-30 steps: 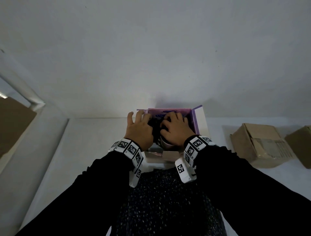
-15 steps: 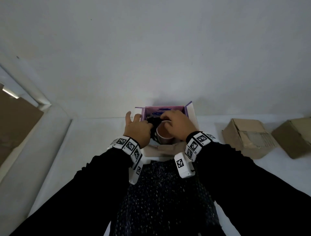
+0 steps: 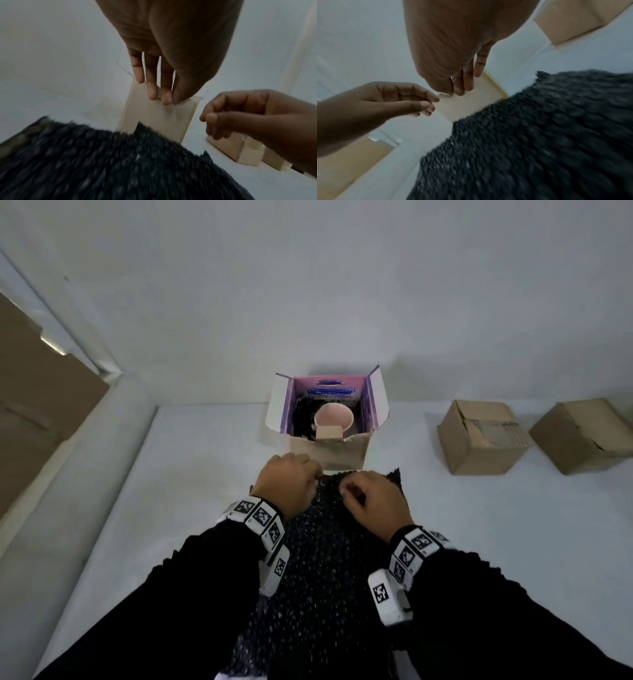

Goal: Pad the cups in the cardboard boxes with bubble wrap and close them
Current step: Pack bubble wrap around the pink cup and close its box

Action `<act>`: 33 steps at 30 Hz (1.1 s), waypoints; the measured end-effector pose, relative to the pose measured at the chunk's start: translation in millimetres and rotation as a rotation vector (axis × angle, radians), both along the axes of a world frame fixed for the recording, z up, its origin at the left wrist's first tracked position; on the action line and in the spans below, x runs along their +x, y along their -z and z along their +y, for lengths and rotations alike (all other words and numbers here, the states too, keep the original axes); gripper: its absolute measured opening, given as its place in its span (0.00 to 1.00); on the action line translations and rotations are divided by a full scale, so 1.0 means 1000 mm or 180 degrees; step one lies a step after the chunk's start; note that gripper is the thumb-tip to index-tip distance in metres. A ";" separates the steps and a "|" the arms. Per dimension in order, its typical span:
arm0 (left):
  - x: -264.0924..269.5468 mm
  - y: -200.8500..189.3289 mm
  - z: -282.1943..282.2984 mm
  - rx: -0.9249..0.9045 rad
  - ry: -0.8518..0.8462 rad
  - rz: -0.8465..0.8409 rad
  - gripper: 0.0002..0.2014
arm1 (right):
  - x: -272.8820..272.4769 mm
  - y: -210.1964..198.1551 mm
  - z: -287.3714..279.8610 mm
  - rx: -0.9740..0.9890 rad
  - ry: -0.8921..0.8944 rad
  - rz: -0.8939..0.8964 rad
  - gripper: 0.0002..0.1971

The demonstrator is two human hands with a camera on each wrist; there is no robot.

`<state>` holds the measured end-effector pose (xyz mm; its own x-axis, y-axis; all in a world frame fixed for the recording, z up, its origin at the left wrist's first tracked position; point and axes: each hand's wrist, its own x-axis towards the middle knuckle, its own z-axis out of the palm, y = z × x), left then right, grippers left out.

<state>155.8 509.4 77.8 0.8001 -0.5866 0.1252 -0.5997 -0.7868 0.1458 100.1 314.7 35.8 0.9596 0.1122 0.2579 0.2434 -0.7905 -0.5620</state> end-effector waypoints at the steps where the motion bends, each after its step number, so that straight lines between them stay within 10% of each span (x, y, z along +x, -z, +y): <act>1: -0.009 0.007 0.002 0.0197 -0.0095 0.0191 0.11 | -0.008 0.012 -0.001 -0.0257 -0.0016 0.0266 0.12; 5: -0.040 0.038 0.018 0.1080 -0.0470 0.0994 0.16 | -0.032 0.045 -0.002 -0.1294 -0.0109 0.1401 0.36; 10: -0.064 0.061 0.031 0.1082 -0.0706 0.1159 0.34 | -0.036 0.044 0.000 -0.0858 0.0208 0.0616 0.07; 17: -0.072 0.043 0.010 -0.0611 -0.1407 0.1363 0.62 | -0.027 0.001 0.003 0.1067 0.0629 -0.0102 0.11; 23: -0.053 0.043 0.001 -0.1655 -0.1171 0.1288 0.12 | -0.022 -0.034 -0.004 0.1743 0.0630 -0.0160 0.18; 26: -0.047 0.027 -0.002 -0.1746 -0.0890 0.1286 0.09 | -0.021 -0.043 -0.012 0.1379 0.0160 -0.0199 0.27; 33: -0.049 -0.019 -0.006 -0.2355 -0.0252 0.0964 0.21 | -0.021 -0.060 -0.019 0.1039 -0.0183 0.0148 0.07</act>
<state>106.9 503.4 96.3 0.8974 -0.3765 0.2300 -0.3969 -0.4612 0.7936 79.0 296.0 95.5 0.9657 0.0851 0.2453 0.2506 -0.5528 -0.7947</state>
